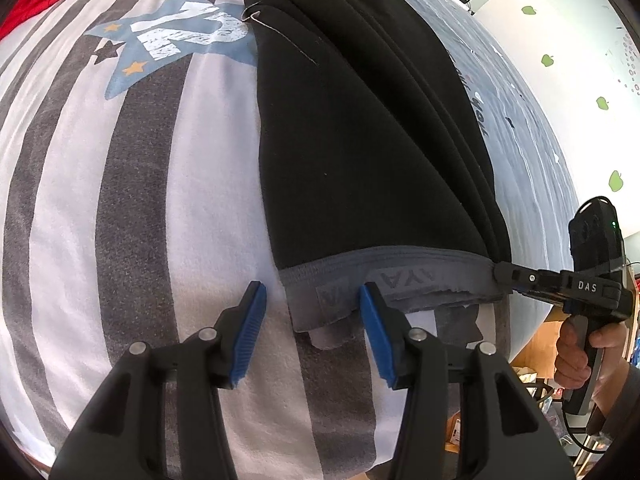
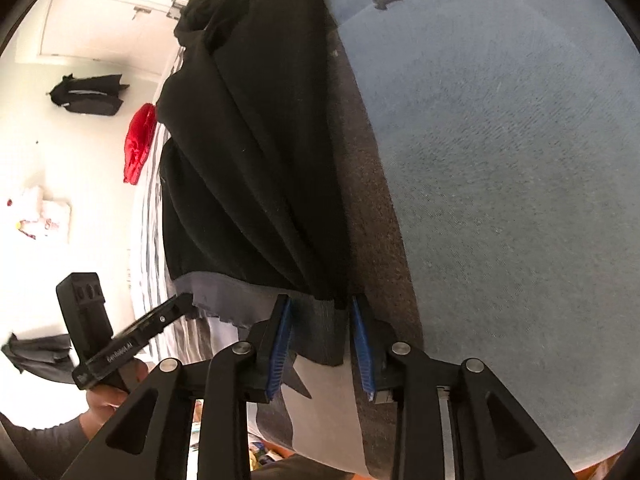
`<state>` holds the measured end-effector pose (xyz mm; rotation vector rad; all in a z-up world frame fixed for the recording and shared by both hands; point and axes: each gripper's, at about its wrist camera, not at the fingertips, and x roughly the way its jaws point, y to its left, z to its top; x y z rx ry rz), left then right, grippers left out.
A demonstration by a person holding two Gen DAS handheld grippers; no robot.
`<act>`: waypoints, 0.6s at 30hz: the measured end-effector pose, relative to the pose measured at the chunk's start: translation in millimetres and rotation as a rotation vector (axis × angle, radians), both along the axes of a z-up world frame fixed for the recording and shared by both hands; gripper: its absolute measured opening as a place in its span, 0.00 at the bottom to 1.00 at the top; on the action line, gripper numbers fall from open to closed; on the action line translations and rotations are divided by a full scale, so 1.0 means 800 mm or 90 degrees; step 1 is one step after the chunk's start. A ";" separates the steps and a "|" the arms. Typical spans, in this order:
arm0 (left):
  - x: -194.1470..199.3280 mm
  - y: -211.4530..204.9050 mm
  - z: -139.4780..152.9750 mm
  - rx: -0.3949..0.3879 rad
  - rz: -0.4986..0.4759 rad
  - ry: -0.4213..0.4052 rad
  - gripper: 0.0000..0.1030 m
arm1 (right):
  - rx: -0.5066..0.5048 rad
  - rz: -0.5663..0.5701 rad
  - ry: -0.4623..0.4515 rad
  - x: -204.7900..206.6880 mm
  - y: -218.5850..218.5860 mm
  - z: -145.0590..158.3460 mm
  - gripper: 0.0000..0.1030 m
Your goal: Fold clothes
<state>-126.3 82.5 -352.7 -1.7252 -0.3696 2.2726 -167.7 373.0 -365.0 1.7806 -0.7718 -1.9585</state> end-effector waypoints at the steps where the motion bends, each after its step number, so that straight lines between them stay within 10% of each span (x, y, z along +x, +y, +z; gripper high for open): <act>1: 0.001 0.002 0.000 0.000 0.000 0.002 0.44 | 0.002 0.003 0.001 0.000 -0.002 -0.001 0.28; 8: 0.005 0.014 0.000 0.001 0.000 0.016 0.43 | 0.016 0.038 0.033 0.005 -0.026 0.003 0.11; 18: 0.025 0.020 0.021 0.015 -0.008 0.035 0.07 | 0.012 0.030 0.074 0.017 -0.022 0.026 0.07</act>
